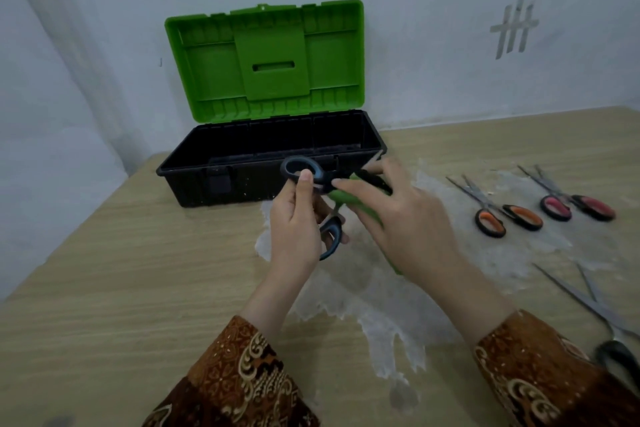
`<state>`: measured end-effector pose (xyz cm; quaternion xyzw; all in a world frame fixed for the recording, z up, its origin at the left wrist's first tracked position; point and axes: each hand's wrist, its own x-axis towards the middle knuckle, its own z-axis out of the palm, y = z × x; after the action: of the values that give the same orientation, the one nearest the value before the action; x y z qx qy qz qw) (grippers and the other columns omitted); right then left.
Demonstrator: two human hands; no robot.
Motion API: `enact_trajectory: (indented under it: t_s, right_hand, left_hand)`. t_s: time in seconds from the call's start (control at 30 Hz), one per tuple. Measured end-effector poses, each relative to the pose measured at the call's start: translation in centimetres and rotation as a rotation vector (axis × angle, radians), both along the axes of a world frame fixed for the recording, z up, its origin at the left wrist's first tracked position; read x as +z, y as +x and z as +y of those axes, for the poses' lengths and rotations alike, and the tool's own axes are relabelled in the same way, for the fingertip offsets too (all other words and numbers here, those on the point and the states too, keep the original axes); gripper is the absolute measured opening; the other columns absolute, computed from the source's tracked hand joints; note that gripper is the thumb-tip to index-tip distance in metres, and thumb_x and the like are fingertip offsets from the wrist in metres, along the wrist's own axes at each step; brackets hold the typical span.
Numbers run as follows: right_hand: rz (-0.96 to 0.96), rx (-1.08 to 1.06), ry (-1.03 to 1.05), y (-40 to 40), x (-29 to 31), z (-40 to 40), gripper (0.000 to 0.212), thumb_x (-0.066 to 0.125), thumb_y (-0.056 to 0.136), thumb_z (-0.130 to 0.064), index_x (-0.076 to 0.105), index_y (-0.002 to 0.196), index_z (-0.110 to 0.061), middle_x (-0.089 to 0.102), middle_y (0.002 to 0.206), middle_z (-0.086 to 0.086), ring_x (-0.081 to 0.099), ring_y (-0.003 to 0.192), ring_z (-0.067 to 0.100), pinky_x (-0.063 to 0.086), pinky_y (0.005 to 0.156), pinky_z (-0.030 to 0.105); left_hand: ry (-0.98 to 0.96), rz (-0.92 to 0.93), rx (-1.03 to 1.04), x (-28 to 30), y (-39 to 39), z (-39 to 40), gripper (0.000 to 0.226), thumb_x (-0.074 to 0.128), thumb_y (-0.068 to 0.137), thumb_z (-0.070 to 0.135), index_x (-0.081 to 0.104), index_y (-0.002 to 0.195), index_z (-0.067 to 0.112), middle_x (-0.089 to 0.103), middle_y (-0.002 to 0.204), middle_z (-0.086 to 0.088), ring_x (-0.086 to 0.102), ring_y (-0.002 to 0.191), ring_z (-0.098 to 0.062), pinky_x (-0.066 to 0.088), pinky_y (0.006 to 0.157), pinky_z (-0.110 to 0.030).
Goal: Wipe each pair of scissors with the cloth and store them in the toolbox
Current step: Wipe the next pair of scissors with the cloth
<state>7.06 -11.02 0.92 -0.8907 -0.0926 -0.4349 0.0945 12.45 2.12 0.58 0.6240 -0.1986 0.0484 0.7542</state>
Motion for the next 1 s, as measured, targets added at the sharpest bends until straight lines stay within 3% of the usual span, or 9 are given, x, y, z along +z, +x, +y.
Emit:
enact_trajectory:
  t_s: [0.2,0.4,0.6,0.77,0.9,1.0]
  right_hand:
    - [0.016,0.003,-0.047,-0.3,-0.2,-0.9,0.027,0.06,0.088,-0.019,0.069,0.113,-0.028,0.06,0.105,0.009,0.054,0.056,0.019,0.045,0.04,0.026]
    - [0.021,-0.128,0.046,-0.3,-0.2,-2.3,0.032,0.07,0.083,-0.01,0.069,0.111,-0.024,0.061,0.106,0.009,0.054,0.053,0.024,0.045,0.04,0.029]
    - [-0.058,-0.289,0.155,-0.5,0.0,-3.2,0.032,0.069,0.083,-0.006,0.069,0.11,-0.021,0.058,0.102,0.011,0.047,0.052,0.023,0.038,0.043,0.026]
    - [-0.182,-0.108,0.101,-0.8,0.5,-1.1,0.032,0.067,0.086,-0.011,0.068,0.118,-0.018,0.059,0.107,0.013,0.057,0.063,0.024,0.044,0.052,0.024]
    - [-0.041,0.005,0.086,-0.2,-0.4,1.3,0.03,0.064,0.089,-0.018,0.066,0.119,-0.024,0.059,0.107,0.008,0.059,0.062,0.021,0.05,0.046,0.029]
    - [0.118,0.082,0.136,0.0,-0.8,1.4,0.029,0.063,0.089,-0.022,0.064,0.118,-0.028,0.055,0.103,0.001,0.055,0.061,0.016,0.046,0.047,0.027]
  left_hand:
    - [-0.139,0.053,0.09,1.0,0.8,0.7,0.036,0.033,0.105,0.029,0.052,0.087,0.005,0.052,0.053,-0.011,0.055,0.039,-0.023,0.048,0.035,-0.03]
    - [-0.202,0.111,0.119,1.5,1.5,1.6,0.031,0.033,0.105,0.03,0.05,0.093,0.006,0.048,0.048,-0.004,0.056,0.038,-0.021,0.048,0.035,-0.029]
    - [-0.211,0.102,0.137,1.6,1.7,1.7,0.034,0.033,0.105,0.03,0.05,0.086,0.007,0.046,0.052,-0.009,0.054,0.037,-0.022,0.046,0.035,-0.028]
    - [-0.101,0.066,0.105,1.0,0.9,0.8,0.038,0.034,0.104,0.034,0.051,0.084,0.005,0.048,0.057,-0.011,0.053,0.043,-0.025,0.05,0.038,-0.033]
    - [0.023,-0.062,0.106,-0.4,0.1,-0.3,0.062,0.031,0.1,0.053,0.052,0.082,-0.003,0.052,0.069,-0.028,0.055,0.06,-0.044,0.051,0.052,-0.055]
    - [0.071,-0.107,0.172,-0.5,0.5,-0.1,0.065,0.03,0.096,0.053,0.055,0.083,-0.006,0.056,0.072,-0.027,0.055,0.062,-0.037,0.045,0.056,-0.045]
